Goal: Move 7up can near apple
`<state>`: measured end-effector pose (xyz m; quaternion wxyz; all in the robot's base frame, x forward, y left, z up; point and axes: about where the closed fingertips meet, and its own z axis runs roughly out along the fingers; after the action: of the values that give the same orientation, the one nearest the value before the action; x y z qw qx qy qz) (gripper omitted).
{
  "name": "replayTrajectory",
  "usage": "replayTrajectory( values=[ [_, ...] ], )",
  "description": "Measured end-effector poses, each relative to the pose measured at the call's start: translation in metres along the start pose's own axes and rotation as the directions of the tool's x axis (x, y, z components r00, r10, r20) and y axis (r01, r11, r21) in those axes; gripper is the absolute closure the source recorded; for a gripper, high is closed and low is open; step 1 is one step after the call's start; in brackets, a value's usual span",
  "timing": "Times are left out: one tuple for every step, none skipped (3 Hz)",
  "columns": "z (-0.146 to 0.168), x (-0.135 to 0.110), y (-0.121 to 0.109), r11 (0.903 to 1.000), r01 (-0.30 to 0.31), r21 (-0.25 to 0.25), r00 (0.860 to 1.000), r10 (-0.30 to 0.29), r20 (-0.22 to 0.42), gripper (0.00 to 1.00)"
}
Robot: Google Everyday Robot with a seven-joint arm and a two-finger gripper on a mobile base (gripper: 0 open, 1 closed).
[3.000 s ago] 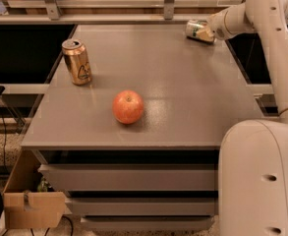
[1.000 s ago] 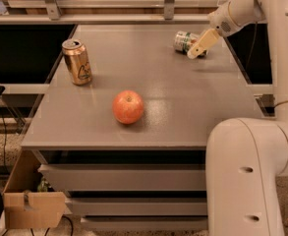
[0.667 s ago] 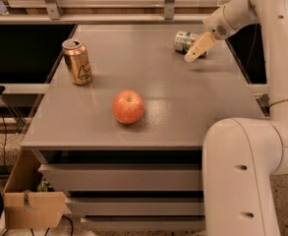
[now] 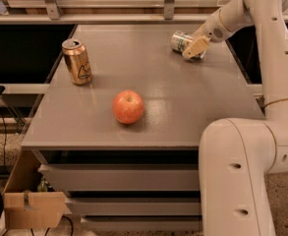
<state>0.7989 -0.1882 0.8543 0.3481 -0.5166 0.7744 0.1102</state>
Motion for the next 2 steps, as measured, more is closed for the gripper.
replayTrajectory(
  values=[
    [-0.003, -0.002, 0.004, 0.9994, 0.033, -0.008, 0.999, -0.033, -0.024, 0.65],
    [-0.014, -0.008, 0.011, 0.9957, 0.090, -0.021, 0.994, -0.091, -0.056, 0.88]
  ],
)
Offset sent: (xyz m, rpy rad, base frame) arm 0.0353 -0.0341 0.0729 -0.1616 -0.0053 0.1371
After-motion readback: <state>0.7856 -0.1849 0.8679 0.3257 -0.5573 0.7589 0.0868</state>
